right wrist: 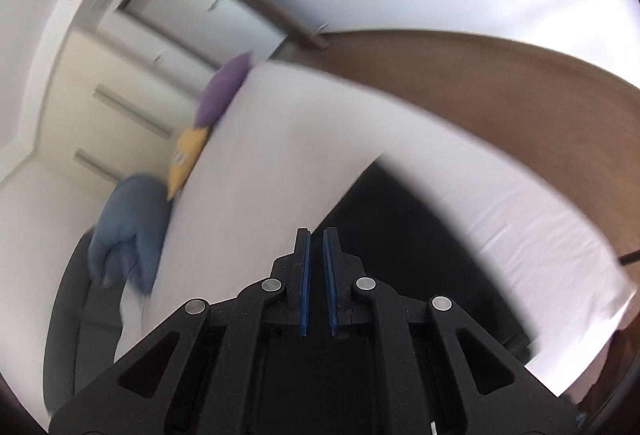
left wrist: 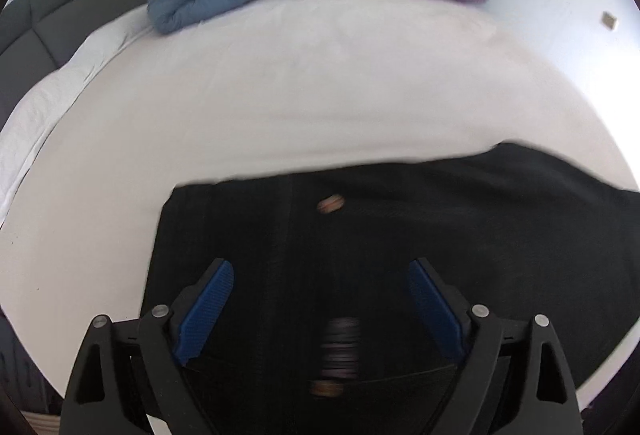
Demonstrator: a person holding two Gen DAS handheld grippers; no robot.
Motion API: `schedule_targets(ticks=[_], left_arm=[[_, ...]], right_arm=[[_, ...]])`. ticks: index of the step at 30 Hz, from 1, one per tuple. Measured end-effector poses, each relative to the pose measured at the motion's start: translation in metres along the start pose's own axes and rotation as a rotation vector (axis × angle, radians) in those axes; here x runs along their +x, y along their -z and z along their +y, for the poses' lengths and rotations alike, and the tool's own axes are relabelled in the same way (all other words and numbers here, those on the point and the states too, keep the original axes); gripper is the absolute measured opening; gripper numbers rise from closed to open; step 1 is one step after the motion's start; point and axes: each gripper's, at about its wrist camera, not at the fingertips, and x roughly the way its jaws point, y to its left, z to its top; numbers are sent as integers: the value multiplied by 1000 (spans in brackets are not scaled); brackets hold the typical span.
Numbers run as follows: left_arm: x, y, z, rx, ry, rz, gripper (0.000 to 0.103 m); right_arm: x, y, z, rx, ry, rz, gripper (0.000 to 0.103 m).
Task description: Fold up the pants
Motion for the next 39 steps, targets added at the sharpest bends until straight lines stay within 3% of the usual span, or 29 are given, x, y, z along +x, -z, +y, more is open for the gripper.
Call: schedule_targets(ticks=[1,3,5,6,8,12,15,20,25,28,29,30,32,35,36,37,39], left_arm=[[-3,-2,-17,32,41,-1,90],[0,-4,-60,123,110,11,90],[11,-4,-88,172,147,34,90],[20,-4,-103,199,161,53,90],[33,-7,-118,216,176,80,90],[73,-15,-130,212,164,145,93],[87,-26,-127,194,168,127,96],[105,-37,-125,215,177,106,102],[104,-39,-124,222,177,101,101],[79,-45,-123,210,130,68,80],[68,-46,-122,188,155,47,81],[55,-46,-121,164,193,25,81],[40,-39,-129,195,216,-4,91],[66,-23,-146,263,189,57,91],[80,-22,-147,247,182,96,92],[90,-19,-137,200,222,102,96],[95,-22,-127,155,247,90,96]], right_arm=[[13,27,21,-48,-80,79,9],[43,81,52,-96,-146,203,9],[74,116,49,-99,-114,291,8],[87,126,38,-54,-69,314,1],[100,115,9,58,-73,312,0],[109,62,-21,100,-45,335,0],[109,8,-54,124,0,292,0],[126,-23,-70,156,31,245,0],[130,-17,-50,101,91,165,0],[100,-23,-35,56,174,82,0],[83,-21,-27,50,137,66,6],[54,-41,-37,30,94,67,6],[36,-10,-11,-37,12,133,6],[47,41,4,-112,-29,279,6],[52,60,-4,-112,-6,310,2],[51,64,-28,-87,39,330,0],[45,63,-69,52,-76,293,0]])
